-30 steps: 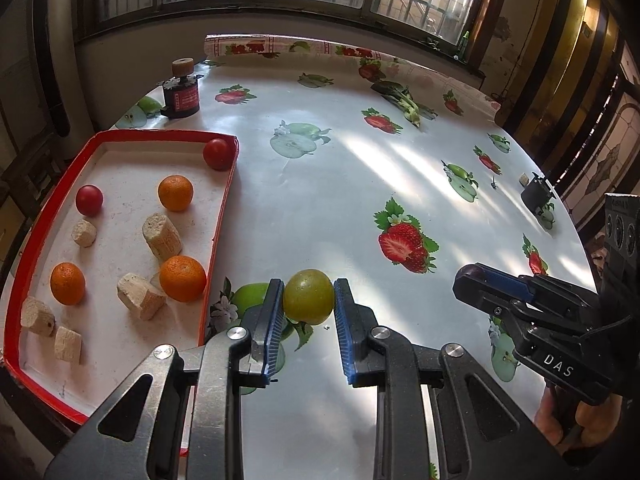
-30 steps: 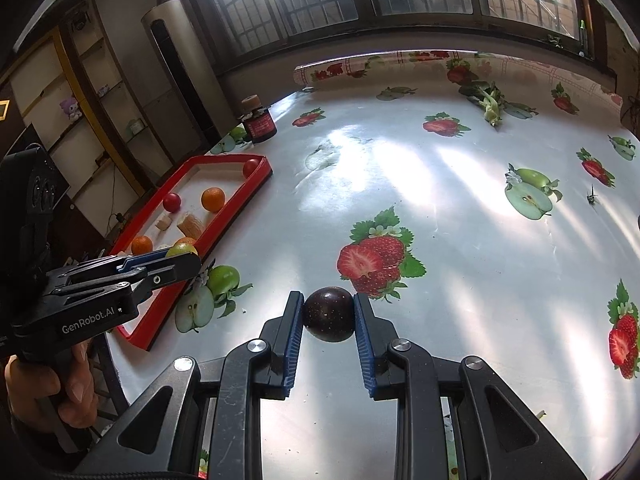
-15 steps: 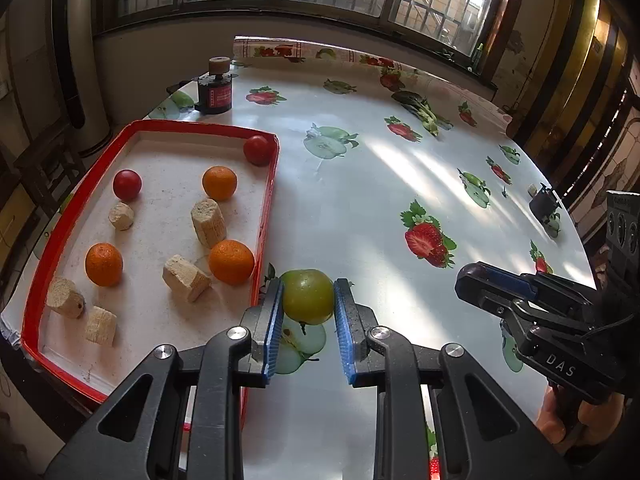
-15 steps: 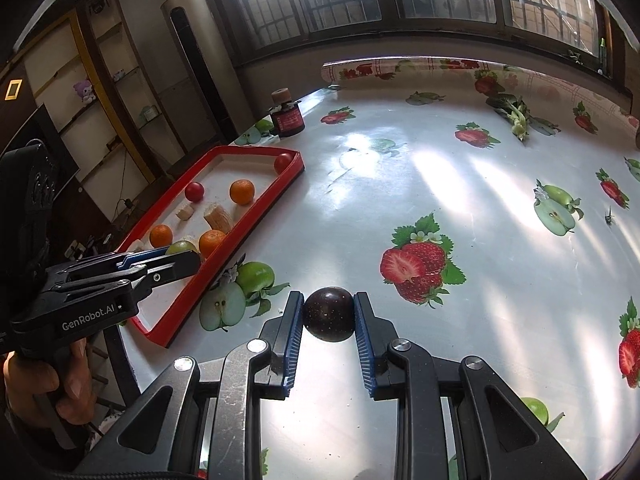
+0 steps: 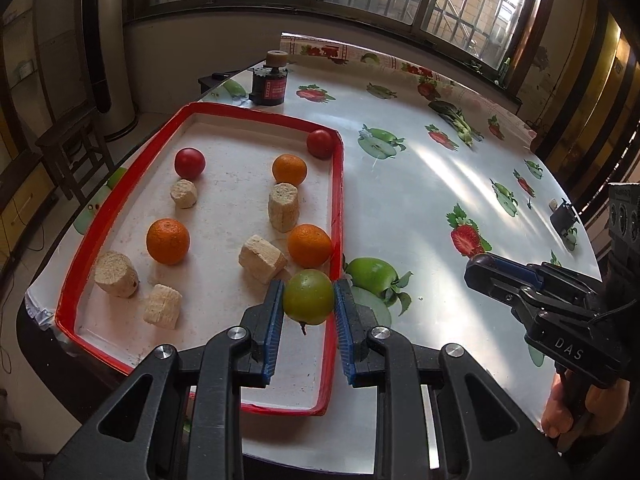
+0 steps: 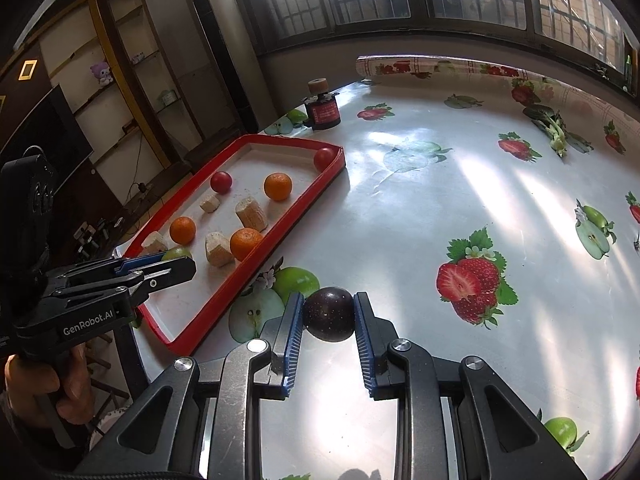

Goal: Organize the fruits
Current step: 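Carry both plums over the red tray and open both tools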

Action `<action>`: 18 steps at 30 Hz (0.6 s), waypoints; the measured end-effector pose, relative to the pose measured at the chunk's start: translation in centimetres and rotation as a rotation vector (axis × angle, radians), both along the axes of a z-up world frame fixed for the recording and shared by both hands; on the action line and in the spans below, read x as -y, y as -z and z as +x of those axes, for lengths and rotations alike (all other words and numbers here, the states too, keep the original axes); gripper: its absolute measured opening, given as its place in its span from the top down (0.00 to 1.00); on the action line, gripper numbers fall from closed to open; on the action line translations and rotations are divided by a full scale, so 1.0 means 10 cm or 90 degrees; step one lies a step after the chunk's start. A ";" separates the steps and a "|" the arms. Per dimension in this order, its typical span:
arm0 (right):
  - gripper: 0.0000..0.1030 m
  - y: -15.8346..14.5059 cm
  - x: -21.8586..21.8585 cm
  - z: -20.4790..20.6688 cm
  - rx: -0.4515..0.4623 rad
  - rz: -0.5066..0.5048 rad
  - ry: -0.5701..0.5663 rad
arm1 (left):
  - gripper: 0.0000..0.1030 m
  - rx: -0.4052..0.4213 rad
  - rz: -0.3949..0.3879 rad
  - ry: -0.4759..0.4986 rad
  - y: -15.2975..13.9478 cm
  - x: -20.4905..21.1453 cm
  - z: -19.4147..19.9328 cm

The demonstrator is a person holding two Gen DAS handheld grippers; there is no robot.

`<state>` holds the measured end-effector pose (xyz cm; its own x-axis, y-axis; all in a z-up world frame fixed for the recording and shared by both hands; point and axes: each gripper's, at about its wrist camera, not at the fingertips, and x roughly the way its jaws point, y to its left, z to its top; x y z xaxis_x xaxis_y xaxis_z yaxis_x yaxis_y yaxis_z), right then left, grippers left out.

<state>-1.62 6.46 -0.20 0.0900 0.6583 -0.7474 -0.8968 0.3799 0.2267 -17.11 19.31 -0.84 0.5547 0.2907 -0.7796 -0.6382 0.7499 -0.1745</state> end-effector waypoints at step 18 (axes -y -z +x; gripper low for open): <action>0.75 0.01 -0.75 -0.14 -0.004 -0.003 -0.062 | 0.79 -0.011 -0.008 -0.047 0.08 -0.44 -0.15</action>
<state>-2.99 13.94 -0.34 0.0208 0.6598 -0.7512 -0.9281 0.2921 0.2309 -18.64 23.68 -1.67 0.5180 0.3211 -0.7929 -0.6950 0.6983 -0.1713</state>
